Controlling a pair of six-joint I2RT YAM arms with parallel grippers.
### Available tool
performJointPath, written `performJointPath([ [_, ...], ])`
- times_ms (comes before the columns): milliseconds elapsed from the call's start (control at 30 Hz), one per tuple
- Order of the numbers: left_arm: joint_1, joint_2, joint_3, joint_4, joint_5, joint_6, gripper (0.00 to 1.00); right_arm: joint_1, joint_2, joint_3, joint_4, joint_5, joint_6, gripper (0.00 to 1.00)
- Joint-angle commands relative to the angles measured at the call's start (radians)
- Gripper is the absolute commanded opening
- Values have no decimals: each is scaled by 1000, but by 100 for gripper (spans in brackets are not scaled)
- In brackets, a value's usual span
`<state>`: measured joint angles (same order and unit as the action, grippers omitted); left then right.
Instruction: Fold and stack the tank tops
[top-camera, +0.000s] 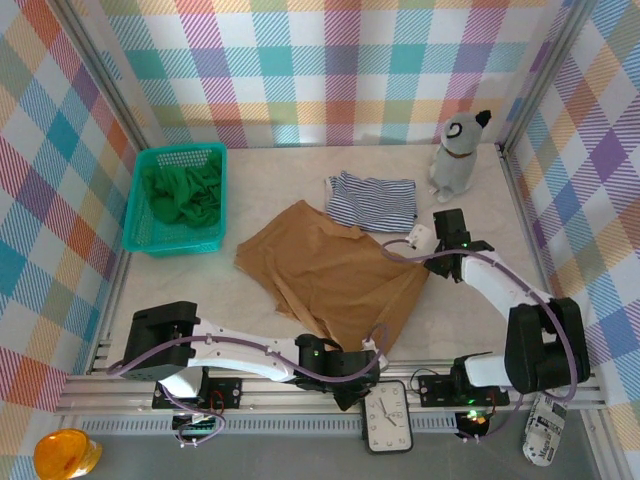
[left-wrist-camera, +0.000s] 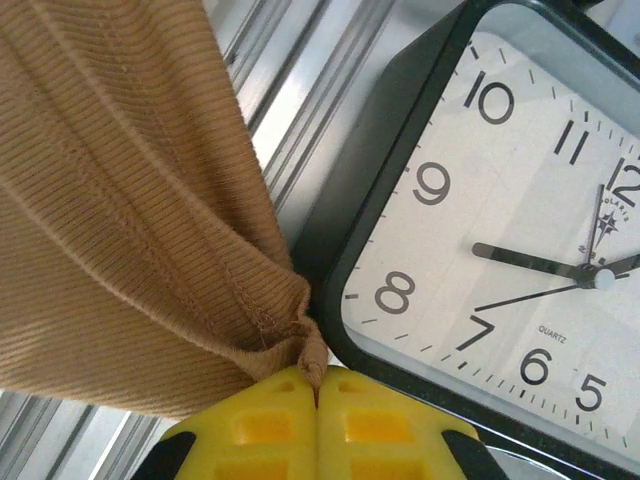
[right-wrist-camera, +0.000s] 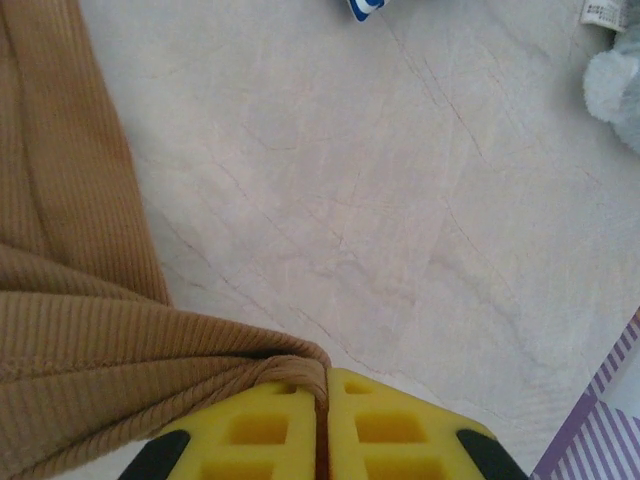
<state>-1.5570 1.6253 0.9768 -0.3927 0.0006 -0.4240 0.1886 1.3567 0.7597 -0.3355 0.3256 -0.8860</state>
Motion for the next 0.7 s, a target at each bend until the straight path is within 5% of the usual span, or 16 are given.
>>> performJointPath([
  [0,-11,18,53,-18,49,61,11,-12,32,29,38,46,49,12],
  [100,-11,-7,89,-44,45,77,24,-24,54,55,20,47,76,17],
  [167,0,-35,115,-77,32,85,44,-26,67,68,12,54,83,25],
  [333,83,-131,189,-210,42,113,56,-29,53,99,-40,60,137,42],
  [467,258,-245,161,-275,-14,106,59,-31,-12,147,-153,-21,276,51],
  [667,604,-293,89,-274,-111,111,59,-30,-172,129,-169,-301,644,57],
])
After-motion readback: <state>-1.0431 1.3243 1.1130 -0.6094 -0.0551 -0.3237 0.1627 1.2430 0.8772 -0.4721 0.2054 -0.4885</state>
